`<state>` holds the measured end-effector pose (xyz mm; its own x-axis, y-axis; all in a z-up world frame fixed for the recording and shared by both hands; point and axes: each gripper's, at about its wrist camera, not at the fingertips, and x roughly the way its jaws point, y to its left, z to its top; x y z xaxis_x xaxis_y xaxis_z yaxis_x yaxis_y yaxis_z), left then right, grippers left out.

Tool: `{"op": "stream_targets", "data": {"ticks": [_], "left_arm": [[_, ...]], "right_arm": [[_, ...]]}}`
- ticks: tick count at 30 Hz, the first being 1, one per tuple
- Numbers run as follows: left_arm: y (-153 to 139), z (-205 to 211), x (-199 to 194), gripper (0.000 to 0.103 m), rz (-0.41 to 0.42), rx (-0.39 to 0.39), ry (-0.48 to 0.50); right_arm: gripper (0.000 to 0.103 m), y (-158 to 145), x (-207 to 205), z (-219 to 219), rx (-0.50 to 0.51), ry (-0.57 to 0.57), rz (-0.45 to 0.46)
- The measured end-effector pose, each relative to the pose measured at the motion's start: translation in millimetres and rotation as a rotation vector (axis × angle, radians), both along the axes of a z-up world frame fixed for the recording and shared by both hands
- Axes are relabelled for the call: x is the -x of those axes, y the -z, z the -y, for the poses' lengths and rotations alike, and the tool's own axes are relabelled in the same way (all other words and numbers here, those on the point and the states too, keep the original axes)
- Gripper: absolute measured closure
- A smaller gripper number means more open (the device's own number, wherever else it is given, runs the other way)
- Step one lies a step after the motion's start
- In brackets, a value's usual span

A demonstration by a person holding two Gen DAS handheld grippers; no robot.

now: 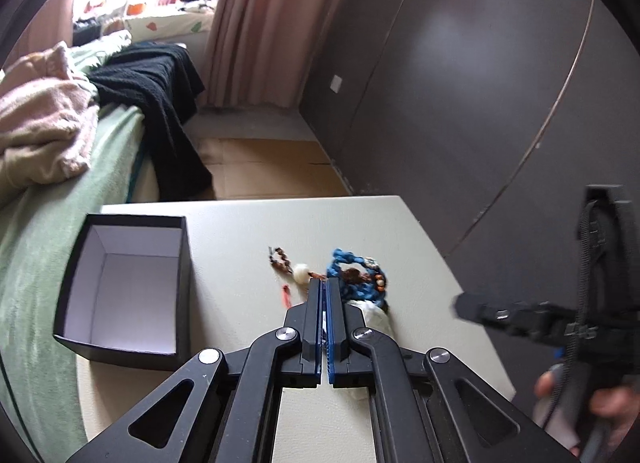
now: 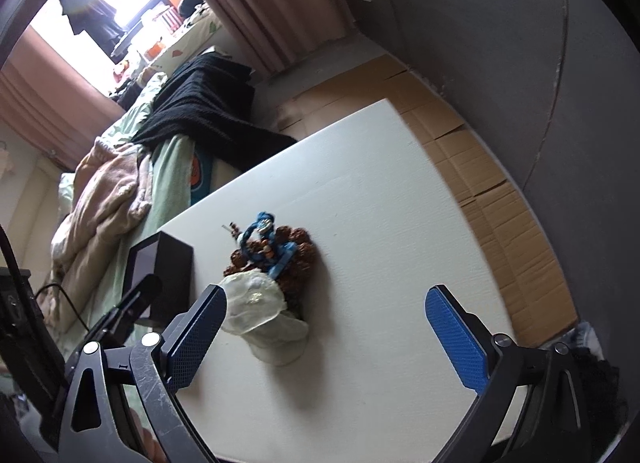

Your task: Organize jewelry

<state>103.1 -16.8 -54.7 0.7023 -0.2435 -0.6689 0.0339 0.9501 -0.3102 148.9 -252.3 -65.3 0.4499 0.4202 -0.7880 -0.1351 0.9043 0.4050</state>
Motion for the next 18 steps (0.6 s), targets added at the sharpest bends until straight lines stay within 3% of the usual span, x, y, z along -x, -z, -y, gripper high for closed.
{"op": "stream_targets", "data": {"ticks": [7,9,10,11,14,18], "left_arm": [[4.2,12.4,-8.2,0.097,-0.058,-0.041,0.042],[6.6,16.8,-9.8,0.074,-0.065,-0.045,0.054],[8.1,18.2,-9.7,0.050,-0.065,-0.047,0.054],[8.2,20.2,-8.8,0.035,-0.051,-0.054,0.045],[4.7,22.9,-7.4,0.032,-0.018,-0.074,0.033],[13.7,29.9,-12.6,0.032,-0.043,-0.079,0.051]], "right_arm": [[0.004,13.9,-7.1,-3.4,-0.019,0.021,-0.052],[0.004,12.3,-7.6,5.0,-0.035,0.045,-0.051],[0.004,11.0,-8.1,10.7,-0.039,0.057,-0.049],[0.004,10.0,-8.5,14.5,-0.041,0.067,-0.046],[0.004,8.2,-9.8,27.4,-0.053,0.104,-0.045],[0.004,7.7,-13.1,39.9,-0.071,0.132,-0.052]]}}
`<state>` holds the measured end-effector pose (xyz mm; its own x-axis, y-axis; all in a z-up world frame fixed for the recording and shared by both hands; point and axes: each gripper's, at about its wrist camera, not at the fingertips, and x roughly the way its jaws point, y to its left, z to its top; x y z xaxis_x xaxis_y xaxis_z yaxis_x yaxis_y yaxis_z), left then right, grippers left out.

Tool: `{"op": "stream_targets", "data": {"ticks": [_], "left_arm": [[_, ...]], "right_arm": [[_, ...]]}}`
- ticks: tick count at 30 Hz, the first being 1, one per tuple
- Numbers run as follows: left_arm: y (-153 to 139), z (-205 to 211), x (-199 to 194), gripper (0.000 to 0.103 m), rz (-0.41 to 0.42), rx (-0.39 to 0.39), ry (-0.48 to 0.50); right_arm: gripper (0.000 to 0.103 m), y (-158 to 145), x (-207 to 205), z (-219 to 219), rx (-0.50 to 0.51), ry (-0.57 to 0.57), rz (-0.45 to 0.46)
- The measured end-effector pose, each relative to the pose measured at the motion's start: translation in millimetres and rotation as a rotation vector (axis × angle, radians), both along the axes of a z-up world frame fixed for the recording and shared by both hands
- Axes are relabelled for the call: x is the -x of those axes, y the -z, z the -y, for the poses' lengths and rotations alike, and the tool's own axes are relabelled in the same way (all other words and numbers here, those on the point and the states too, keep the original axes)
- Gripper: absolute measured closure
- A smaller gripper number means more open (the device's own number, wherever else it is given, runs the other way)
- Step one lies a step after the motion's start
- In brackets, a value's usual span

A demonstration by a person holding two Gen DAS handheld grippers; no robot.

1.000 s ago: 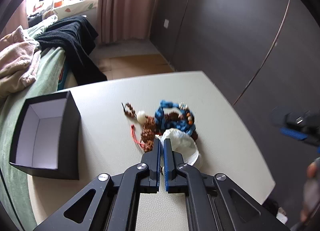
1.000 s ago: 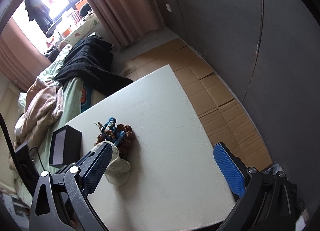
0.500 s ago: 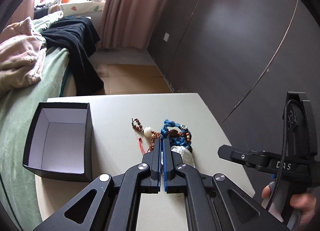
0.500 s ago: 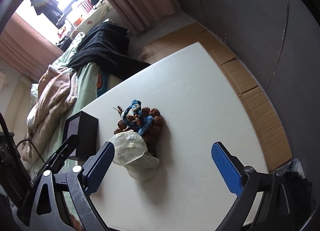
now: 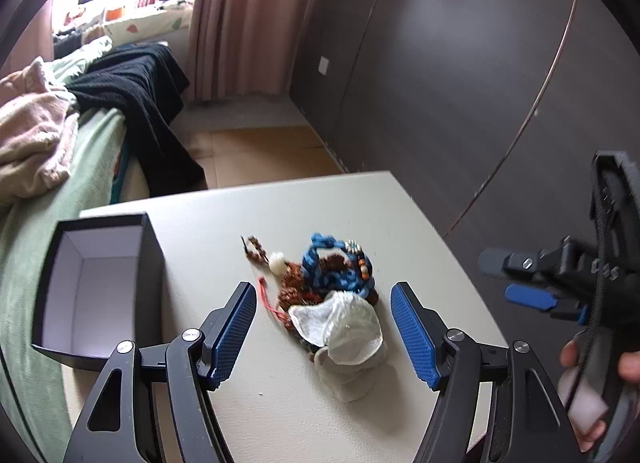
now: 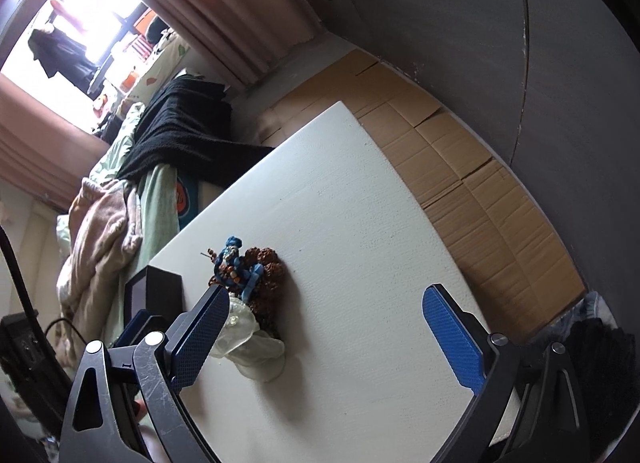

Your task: Organize jewelry

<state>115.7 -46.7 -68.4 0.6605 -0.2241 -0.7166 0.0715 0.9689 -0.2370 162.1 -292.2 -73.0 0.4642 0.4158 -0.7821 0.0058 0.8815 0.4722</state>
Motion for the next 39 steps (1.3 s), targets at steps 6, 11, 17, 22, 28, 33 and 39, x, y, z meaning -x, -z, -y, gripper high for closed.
{"op": "stream_targets", "data": {"ticks": [6,11,17,22,28,33,39], "left_arm": [[17.3,16.4,-6.7,0.038,-0.021,-0.038,0.050],[32.7,24.6,-10.9,0.092,-0.066,-0.136,0.050],[21.7,-0.9,-4.9,0.103,-0.035,-0.091,-0.014],[4.3,-25.3,1.1,0.103,0.008,-0.025,-0.063],[-10.8,-46.4,8.5,0.103,0.047,0.017,-0.112],[-16.9,-62.7,12.7,0.103,0.055,0.036,-0.150],[-21.0,-76.7,20.1,0.103,0.055,0.065,-0.181]], "right_arm": [[0.004,-2.9,-0.7,2.9,-0.011,-0.002,0.001],[0.004,-3.9,1.3,-0.8,-0.003,-0.016,0.005],[0.004,4.4,-1.9,-12.1,-0.007,-0.051,-0.021],[0.004,10.2,-1.8,-27.4,-0.030,-0.094,-0.037],[0.006,19.0,0.2,-53.5,-0.065,-0.165,-0.056],[0.032,33.9,-3.4,-75.6,-0.025,-0.210,-0.092],[0.059,55.7,-7.2,-91.5,0.081,-0.241,-0.133]]}}
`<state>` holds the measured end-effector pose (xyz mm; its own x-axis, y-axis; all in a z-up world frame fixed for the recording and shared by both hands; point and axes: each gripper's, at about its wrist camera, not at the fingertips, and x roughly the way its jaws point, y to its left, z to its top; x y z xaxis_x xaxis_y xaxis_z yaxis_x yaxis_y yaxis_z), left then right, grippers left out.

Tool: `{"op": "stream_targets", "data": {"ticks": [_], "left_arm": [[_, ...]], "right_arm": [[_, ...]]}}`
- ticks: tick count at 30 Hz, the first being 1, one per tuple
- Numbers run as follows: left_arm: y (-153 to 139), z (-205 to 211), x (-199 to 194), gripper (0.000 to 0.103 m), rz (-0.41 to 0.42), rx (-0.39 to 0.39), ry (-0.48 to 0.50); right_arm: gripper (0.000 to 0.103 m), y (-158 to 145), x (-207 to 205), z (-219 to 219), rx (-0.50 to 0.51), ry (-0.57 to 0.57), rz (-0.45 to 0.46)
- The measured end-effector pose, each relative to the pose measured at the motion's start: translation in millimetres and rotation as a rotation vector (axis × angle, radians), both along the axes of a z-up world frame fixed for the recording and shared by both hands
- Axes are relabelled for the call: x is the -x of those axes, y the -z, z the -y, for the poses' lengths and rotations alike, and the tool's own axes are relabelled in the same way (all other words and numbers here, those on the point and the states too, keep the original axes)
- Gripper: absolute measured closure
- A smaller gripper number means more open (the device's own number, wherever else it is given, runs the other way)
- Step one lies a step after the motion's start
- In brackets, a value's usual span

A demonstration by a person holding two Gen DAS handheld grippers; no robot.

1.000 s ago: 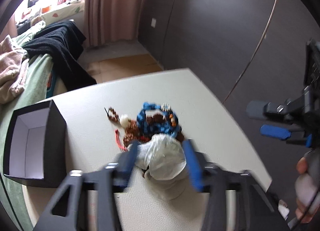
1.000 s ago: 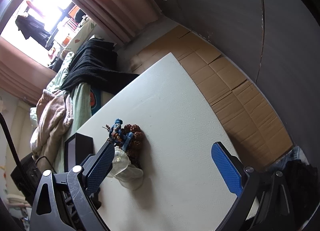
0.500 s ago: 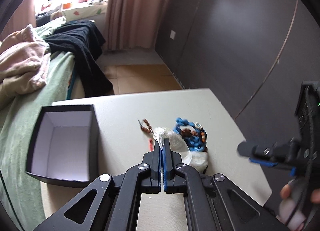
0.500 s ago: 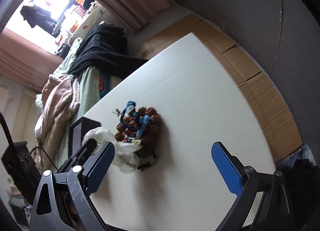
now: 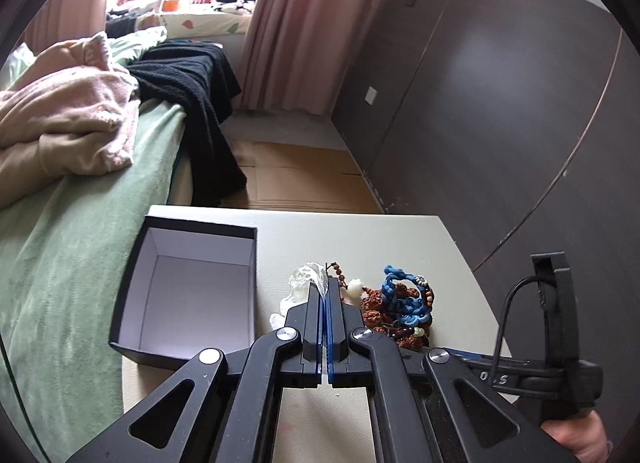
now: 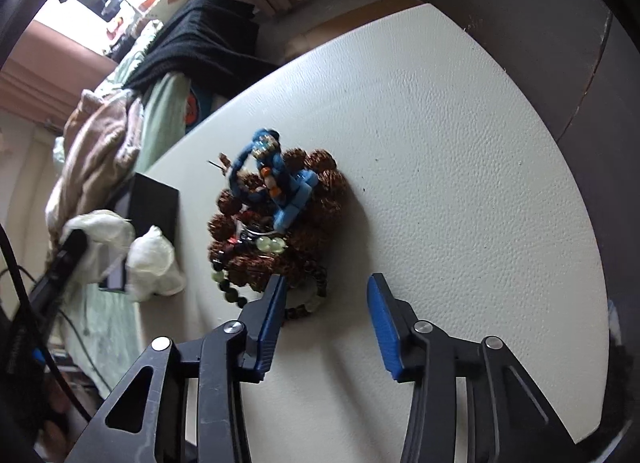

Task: Organize jewelry
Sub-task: 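Carry the pouch into the box with the left tool while the right tool grasps the dark bracelet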

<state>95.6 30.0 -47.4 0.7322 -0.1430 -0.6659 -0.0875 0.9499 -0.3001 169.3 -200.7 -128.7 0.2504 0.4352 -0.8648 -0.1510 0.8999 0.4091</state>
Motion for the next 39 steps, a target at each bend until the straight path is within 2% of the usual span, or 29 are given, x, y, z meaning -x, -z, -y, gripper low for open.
{"op": "stream_targets", "data": {"ticks": [5,7,8,9,10,13,18,23,28,32,34,36,37,38,39], "left_arm": [[-3.6,-1.5,8.8,0.103,0.007,0.007,-0.007],[-5.5,-3.2,12.9,0.103,0.011,0.007,-0.008],[-6.7,-3.9,15.3,0.103,0.014,0.007,-0.009],[-7.6,-4.5,17.7,0.103,0.017,0.007,-0.011],[-8.3,-4.9,19.9,0.103,0.019,0.006,-0.014],[-12.2,-10.5,28.5,0.103,0.036,0.012,-0.027],[-23.9,-24.7,42.7,0.103,0.088,0.026,-0.056],[-32.7,-44.1,49.3,0.103,0.131,0.059,-0.098],[-34.1,-61.6,48.0,0.103,0.150,0.107,-0.129],[-34.5,-69.2,42.9,0.103,0.175,0.148,-0.119],[-35.8,-69.8,40.1,0.102,0.175,0.138,-0.133],[-34.8,-71.0,33.4,0.098,0.143,0.123,-0.144],[-32.9,-72.6,30.9,0.087,0.127,0.133,-0.145],[-30.8,-74.8,29.1,0.062,0.112,0.148,-0.149],[-28.6,-78.4,28.8,0.047,0.100,0.162,-0.165]], "right_arm": [[0.059,-1.9,6.0,-17.0,0.094,-0.048,0.062],[0.063,-2.7,9.0,-26.6,0.143,-0.070,0.099],[0.068,-3.1,9.8,-27.8,0.149,-0.082,0.111],[0.089,-1.1,10.1,-31.4,0.126,-0.107,0.104],[0.093,-1.1,10.6,-32.0,0.100,-0.115,0.098],[0.093,-6.6,15.2,-30.0,0.097,-0.110,0.130],[0.094,-29.5,26.5,-9.4,-0.073,-0.076,0.143],[0.094,-52.5,38.0,-3.5,-0.180,-0.076,0.190],[0.094,-70.1,39.5,-21.0,-0.249,-0.105,0.234],[0.094,-72.7,38.3,-38.8,-0.281,-0.128,0.239],[0.094,-72.9,39.4,-46.6,-0.294,-0.140,0.236],[0.094,-73.6,39.1,-53.9,-0.307,-0.151,0.238],[0.094,-73.5,38.7,-57.5,-0.312,-0.154,0.239],[0.094,-74.0,38.4,-60.7,-0.318,-0.158,0.239],[0.094,-74.4,37.4,-64.2,-0.325,-0.161,0.240]]}}
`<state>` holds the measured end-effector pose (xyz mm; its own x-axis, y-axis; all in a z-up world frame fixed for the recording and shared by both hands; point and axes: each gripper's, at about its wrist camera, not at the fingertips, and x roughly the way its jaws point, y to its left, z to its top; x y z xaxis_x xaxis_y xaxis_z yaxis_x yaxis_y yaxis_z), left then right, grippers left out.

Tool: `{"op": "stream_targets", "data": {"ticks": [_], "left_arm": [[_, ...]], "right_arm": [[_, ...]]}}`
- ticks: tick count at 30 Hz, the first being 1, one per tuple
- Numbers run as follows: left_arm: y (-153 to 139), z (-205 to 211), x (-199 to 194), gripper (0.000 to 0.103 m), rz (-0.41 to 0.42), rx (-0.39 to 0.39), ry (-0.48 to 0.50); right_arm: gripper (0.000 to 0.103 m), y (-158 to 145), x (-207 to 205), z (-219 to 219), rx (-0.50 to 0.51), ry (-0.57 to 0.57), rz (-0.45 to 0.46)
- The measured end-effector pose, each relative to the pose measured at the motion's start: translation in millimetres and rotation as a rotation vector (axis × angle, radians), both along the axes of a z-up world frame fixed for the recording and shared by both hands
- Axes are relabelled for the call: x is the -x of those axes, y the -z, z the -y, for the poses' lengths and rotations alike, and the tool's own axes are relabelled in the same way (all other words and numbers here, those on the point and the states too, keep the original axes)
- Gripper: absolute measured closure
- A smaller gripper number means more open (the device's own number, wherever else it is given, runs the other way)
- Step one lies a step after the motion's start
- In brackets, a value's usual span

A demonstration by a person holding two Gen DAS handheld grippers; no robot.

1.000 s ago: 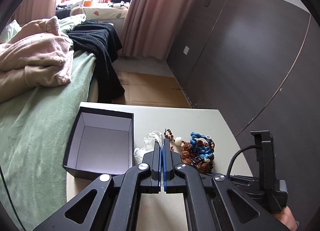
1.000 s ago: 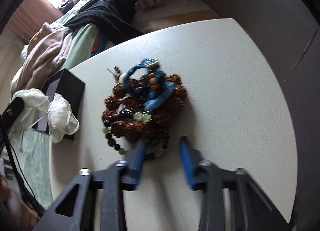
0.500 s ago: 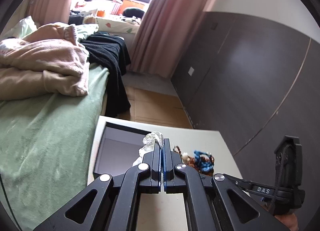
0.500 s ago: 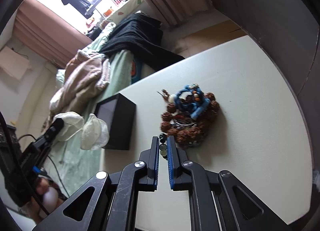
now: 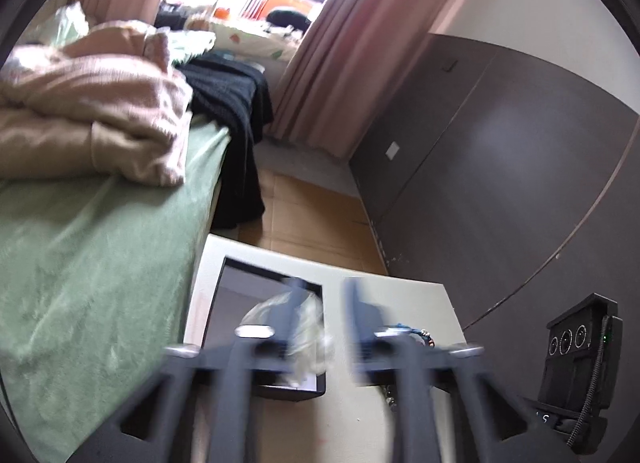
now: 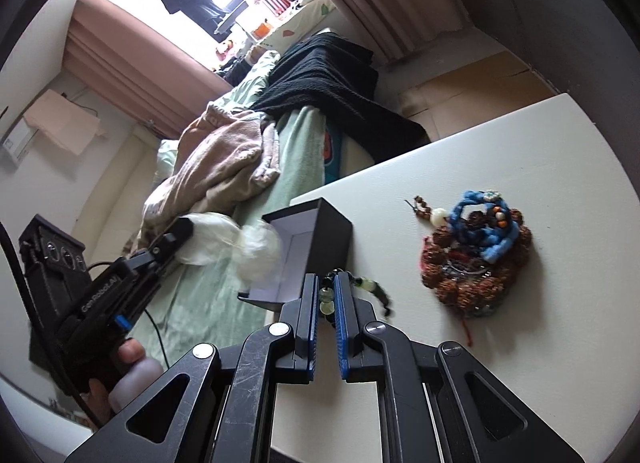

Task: Organize jewelry
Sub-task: 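Carry the pouch into the box with the left tool while the right tool grasps the dark bracelet, then lower the dark bead bracelet into the black box and open the right tool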

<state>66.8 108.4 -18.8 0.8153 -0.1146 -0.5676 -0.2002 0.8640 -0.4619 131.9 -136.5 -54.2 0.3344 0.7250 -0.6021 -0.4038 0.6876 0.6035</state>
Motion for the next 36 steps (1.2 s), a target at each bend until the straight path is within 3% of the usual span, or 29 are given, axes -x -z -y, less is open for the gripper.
{"op": "stream_targets", "data": {"ticks": [1,2,8,16,17,18,19,22,29,36], "left_arm": [[0.6,-3.8,1.8,0.024,0.003,0.008,-0.024],[0.1,-7.3,5.3,0.017,0.022,0.011,-0.047],[-6.4,-31.1,23.3,0.017,0.071,0.042,-0.126],[-1.4,-58.8,46.6,0.017,0.056,0.092,-0.287],[-1.7,-58.3,48.5,0.017,0.059,0.085,-0.292],[-2.3,-57.6,49.5,0.017,0.067,0.080,-0.297],[-2.7,-57.2,50.7,0.017,0.074,0.080,-0.302],[-1.2,-54.4,53.2,0.017,0.096,0.113,-0.320],[-2.4,-29.7,47.4,0.017,0.077,0.112,-0.245],[-6.5,3.3,34.6,0.017,0.027,0.011,-0.159]], "right_arm": [[0.094,-0.2,-1.1,-2.2,-0.005,-0.003,0.001],[0.094,-1.0,-2.3,-5.5,-0.013,-0.006,0.003],[0.094,-11.8,-9.6,-27.7,-0.061,-0.037,0.026],[0.093,-16.4,-13.8,-75.0,-0.106,-0.087,0.048],[0.091,-14.6,-14.8,-79.3,-0.095,-0.092,0.035],[0.077,-11.2,-15.4,-83.4,-0.073,-0.099,0.009],[0.056,-8.3,-15.3,-83.6,-0.060,-0.094,-0.011],[0.036,-10.1,-12.0,-70.3,-0.065,-0.039,0.005],[0.035,-26.2,-4.6,-25.8,0.003,0.063,0.068],[0.035,-37.6,-1.5,32.6,0.062,0.233,0.105]]}}
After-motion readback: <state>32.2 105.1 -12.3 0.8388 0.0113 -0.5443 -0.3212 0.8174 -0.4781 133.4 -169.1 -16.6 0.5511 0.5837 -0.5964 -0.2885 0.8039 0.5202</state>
